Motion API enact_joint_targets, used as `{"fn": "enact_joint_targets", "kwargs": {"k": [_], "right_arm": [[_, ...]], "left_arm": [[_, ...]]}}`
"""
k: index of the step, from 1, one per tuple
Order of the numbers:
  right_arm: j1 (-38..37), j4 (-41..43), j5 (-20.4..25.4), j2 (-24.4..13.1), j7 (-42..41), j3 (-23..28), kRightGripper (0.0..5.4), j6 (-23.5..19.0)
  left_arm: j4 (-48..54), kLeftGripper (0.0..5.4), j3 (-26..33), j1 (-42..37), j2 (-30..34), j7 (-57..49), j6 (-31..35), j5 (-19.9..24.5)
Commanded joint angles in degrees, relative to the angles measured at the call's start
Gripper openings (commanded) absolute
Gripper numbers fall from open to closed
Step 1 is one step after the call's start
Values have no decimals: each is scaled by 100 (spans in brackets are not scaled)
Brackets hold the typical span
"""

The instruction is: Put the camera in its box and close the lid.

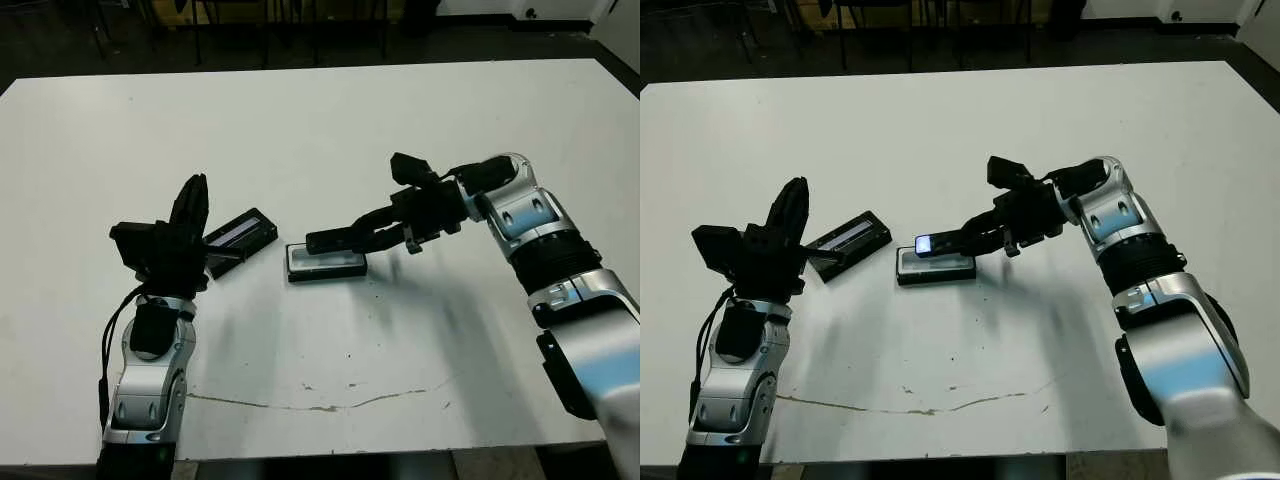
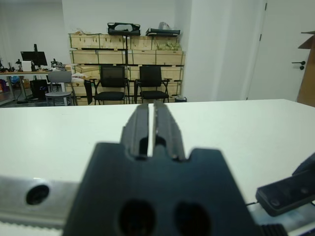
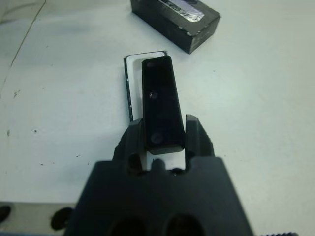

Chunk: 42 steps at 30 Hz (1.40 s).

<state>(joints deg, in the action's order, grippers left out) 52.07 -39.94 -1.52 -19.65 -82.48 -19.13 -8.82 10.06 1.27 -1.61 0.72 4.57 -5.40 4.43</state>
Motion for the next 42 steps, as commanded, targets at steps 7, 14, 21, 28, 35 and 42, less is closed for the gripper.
{"fn": "enact_joint_targets", "kwargs": {"k": [7, 14, 21, 28, 35, 42], "right_arm": [[-35, 49, -28, -28, -199, -146, 57, -152], [-79, 122, -136, -79, -189, -293, 57, -92], [-154, 95, -184, -84, -25, -269, 57, 36], [-167, 122, -270, -64, 133, -325, 57, -15], [-117, 380, -381, -3, 67, -538, 57, -5], [31, 571, -599, 124, -23, -925, 57, -121]], "left_arm": [[-55, 0, -28, 123, 37, -27, 65, -71], [-59, 0, -30, 146, 37, -22, 44, -60], [-47, 0, -54, 173, 6, -48, 44, -61], [-126, 0, -64, 165, -7, -48, -32, -76], [-89, 0, -95, 166, -42, -95, 51, -53], [-116, 0, -121, 171, -51, -133, -6, -91]]}}
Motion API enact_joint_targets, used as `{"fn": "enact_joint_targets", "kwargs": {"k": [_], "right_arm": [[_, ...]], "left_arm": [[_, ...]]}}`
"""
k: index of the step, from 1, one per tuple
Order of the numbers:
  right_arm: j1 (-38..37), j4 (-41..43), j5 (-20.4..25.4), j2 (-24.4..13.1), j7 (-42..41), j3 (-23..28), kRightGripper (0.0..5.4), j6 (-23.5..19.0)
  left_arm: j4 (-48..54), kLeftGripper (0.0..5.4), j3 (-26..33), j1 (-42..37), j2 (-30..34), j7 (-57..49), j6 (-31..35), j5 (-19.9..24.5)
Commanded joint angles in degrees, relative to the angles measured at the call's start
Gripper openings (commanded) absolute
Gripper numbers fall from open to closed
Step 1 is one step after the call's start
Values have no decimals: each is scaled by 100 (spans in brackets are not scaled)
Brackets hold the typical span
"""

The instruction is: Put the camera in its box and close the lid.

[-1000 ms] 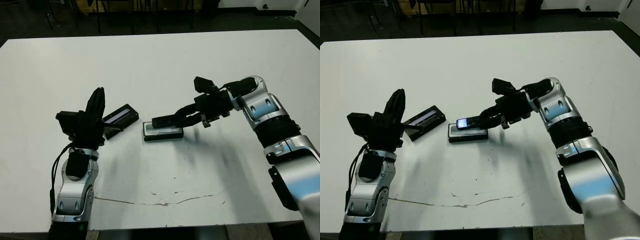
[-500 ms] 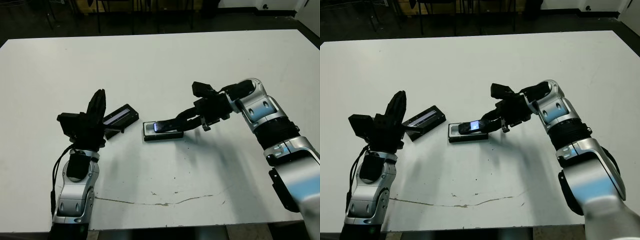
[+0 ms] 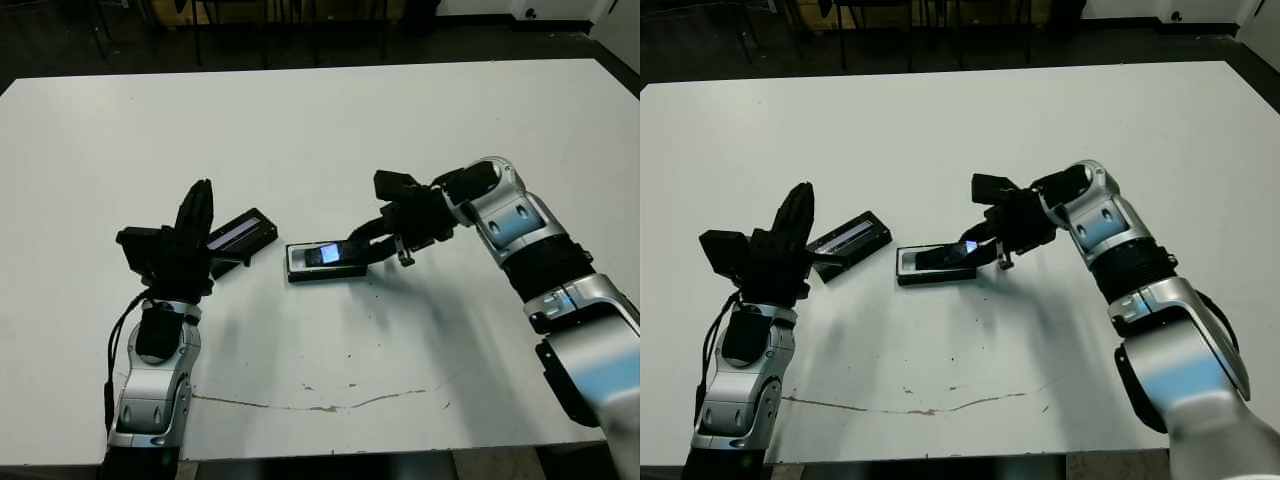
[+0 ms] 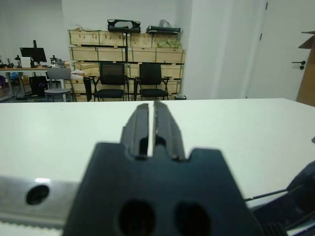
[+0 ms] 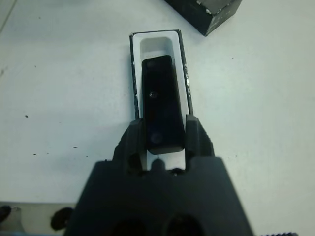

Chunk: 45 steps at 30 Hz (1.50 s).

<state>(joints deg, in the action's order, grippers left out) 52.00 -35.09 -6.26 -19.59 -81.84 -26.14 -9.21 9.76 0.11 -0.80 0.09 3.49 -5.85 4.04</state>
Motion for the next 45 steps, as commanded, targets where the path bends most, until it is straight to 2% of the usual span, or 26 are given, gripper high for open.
{"fn": "enact_joint_targets", "kwargs": {"k": [1, 11, 15, 19, 20, 27, 29, 33, 39, 42, 45], "right_arm": [[63, 101, -146, 142, -107, -273, 57, -130], [220, 420, -291, 450, -89, -668, 57, -630], [74, 727, -439, 436, 139, -784, 57, -432], [31, 696, -471, 395, 198, -749, 57, -595], [54, 635, -403, 349, 118, -682, 57, -505], [269, 148, -51, -125, 4, -86, 176, 912], [319, 150, -70, -264, 73, 25, 210, 1117], [336, 333, -99, -501, 229, 217, 278, 962], [283, 432, -3, -724, 365, 473, 381, 1203], [284, 545, 106, -808, 402, 649, 434, 965], [101, 660, 587, -780, 638, 1162, 489, 652]], "left_arm": [[-88, 0, -6, 90, 11, -20, 34, -46], [-121, 0, 0, 90, -6, -25, 9, -32], [-96, 0, 11, 80, -16, -42, 58, -23], [-86, 0, 20, 79, -13, -37, 77, -2], [-86, 0, 19, 78, -8, -40, 70, -13], [-119, 0, 19, 57, 19, -16, 27, -23], [-131, 0, 18, 46, 27, -4, 23, -20], [-132, 0, -2, 28, 15, 7, 46, -7], [-109, 0, -18, 50, 18, -23, 59, -55], [-122, 0, -11, 51, 12, -17, 39, -53], [-121, 0, -3, 59, 1, -27, 36, -71]]}}
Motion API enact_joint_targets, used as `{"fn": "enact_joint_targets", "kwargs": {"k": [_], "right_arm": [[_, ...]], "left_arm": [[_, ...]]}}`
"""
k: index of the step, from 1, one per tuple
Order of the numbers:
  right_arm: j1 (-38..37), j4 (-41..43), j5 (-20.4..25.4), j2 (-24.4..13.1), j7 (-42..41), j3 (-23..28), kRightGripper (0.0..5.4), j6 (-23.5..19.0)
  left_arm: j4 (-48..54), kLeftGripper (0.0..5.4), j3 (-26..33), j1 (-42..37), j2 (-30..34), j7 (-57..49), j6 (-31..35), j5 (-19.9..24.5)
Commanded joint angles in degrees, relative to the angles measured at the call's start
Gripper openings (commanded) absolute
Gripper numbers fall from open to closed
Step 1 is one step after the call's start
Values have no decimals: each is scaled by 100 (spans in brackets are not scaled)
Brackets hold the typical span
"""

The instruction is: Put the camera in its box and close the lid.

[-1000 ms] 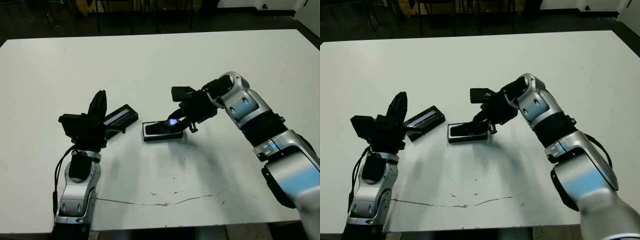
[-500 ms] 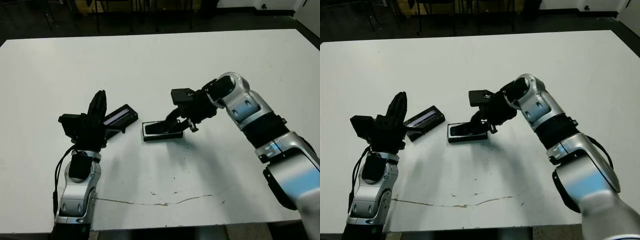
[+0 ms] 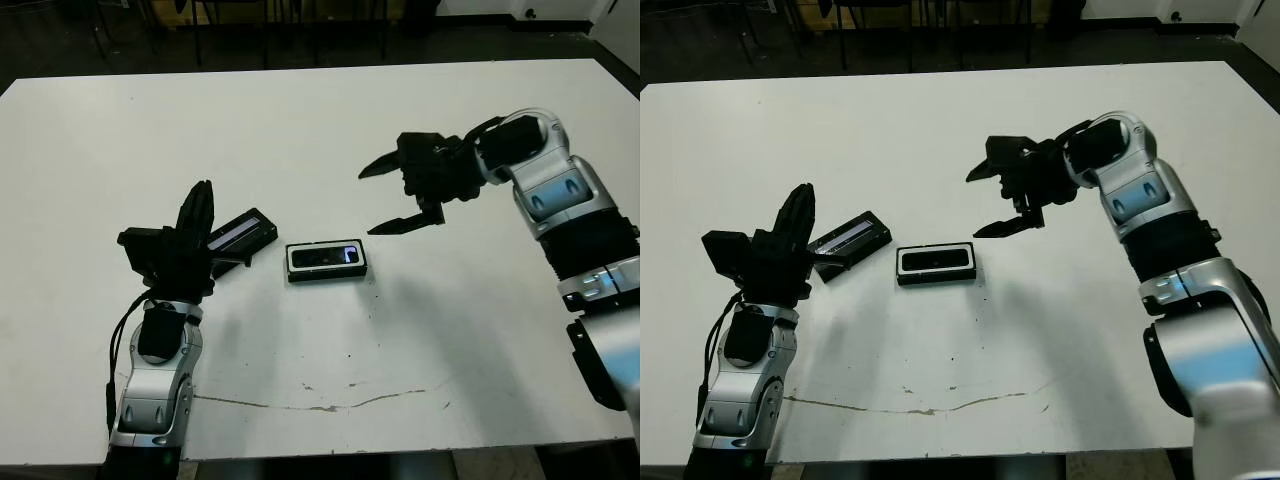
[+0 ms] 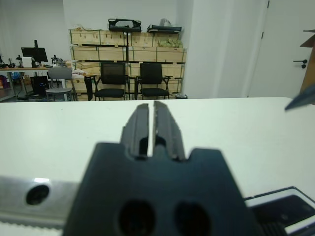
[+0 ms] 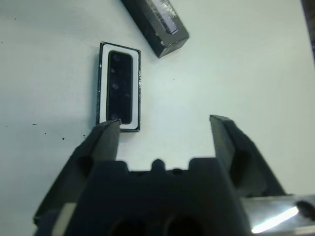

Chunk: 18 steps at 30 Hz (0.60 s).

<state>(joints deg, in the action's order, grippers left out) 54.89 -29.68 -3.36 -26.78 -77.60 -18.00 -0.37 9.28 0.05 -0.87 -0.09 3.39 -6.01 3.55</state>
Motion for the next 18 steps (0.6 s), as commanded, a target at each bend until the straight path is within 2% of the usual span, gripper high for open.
{"fn": "enact_joint_targets", "kwargs": {"k": [1, 3, 5, 7, 9, 14, 18], "right_arm": [[-331, 265, 486, -20, 462, 596, 506, -482], [-700, 714, 687, 70, 1132, 1003, 540, -834], [-1281, 1399, 719, 238, 2131, 1403, 540, -1035], [-1854, 1945, 778, 448, 2985, 1732, 522, -1010], [-2315, 2364, 888, 583, 3491, 1926, 490, -1105], [-3318, 3207, 969, 361, 3811, 2042, 399, -1127], [-3889, 3530, 1336, 209, 3754, 2282, 326, -1259]], "left_arm": [[-64, 0, 5, 72, 19, -24, 67, -31], [-56, 0, 6, 80, 27, -29, 63, -53], [-44, 0, 24, 79, 46, -13, 59, -45], [-19, 0, 58, 74, 77, 20, 68, -8], [-3, 0, 103, 71, 141, 78, 39, 24], [240, 0, 330, 0, 615, 384, 274, 32], [529, 21, 528, -310, 1755, 1410, 1016, 250]]}}
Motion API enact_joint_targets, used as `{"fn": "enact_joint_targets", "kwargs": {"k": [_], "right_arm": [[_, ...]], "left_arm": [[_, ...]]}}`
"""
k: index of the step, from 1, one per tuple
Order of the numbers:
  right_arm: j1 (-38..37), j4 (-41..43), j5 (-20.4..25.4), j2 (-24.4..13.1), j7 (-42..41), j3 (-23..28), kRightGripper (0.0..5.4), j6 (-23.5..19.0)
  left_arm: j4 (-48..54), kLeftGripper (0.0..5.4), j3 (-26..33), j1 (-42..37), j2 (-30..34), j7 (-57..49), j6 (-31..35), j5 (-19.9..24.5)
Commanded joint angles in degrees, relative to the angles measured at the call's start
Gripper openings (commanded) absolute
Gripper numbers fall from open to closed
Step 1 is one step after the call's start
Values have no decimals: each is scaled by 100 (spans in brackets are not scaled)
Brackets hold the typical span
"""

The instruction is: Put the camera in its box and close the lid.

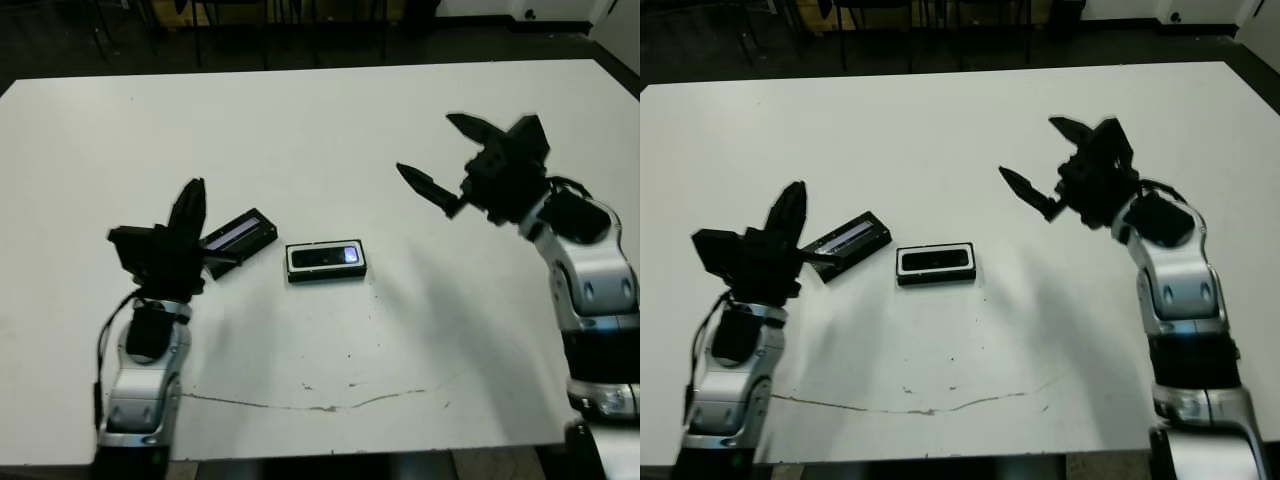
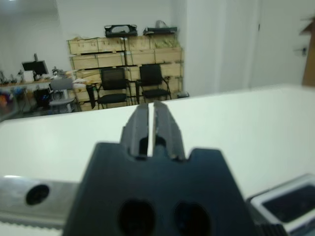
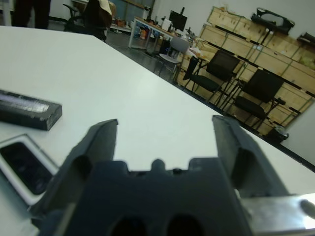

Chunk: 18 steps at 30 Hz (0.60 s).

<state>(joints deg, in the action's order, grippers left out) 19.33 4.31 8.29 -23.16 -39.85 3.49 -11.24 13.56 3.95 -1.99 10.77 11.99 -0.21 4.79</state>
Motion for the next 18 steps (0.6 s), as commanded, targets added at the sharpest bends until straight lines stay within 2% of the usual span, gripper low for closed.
{"fn": "enact_joint_targets", "kwargs": {"k": [1, 4, 7, 11, 16, 18], "right_arm": [[-418, 186, 207, -193, 15, 182, 308, -206], [-576, 279, 302, -261, 132, 300, 255, -289], [-643, 248, 414, -280, 165, 367, 199, -253], [-663, 374, 441, -312, 277, 338, 126, -448], [-669, 504, 473, -332, 366, 307, 32, -630], [-662, 519, 488, -342, 380, 300, 0, -683]], "left_arm": [[85, 31, 166, -323, 947, 817, 550, 173], [-137, 82, 151, -770, 1575, 1483, 908, 317], [-655, 139, 17, -1269, 1916, 2020, 985, 370], [-1907, 213, -124, -1982, 1894, 2823, 942, 710], [-3171, 309, -309, -2494, 1712, 3476, 522, 781], [-3540, 346, -283, -2627, 1575, 3771, 801, 1043]]}}
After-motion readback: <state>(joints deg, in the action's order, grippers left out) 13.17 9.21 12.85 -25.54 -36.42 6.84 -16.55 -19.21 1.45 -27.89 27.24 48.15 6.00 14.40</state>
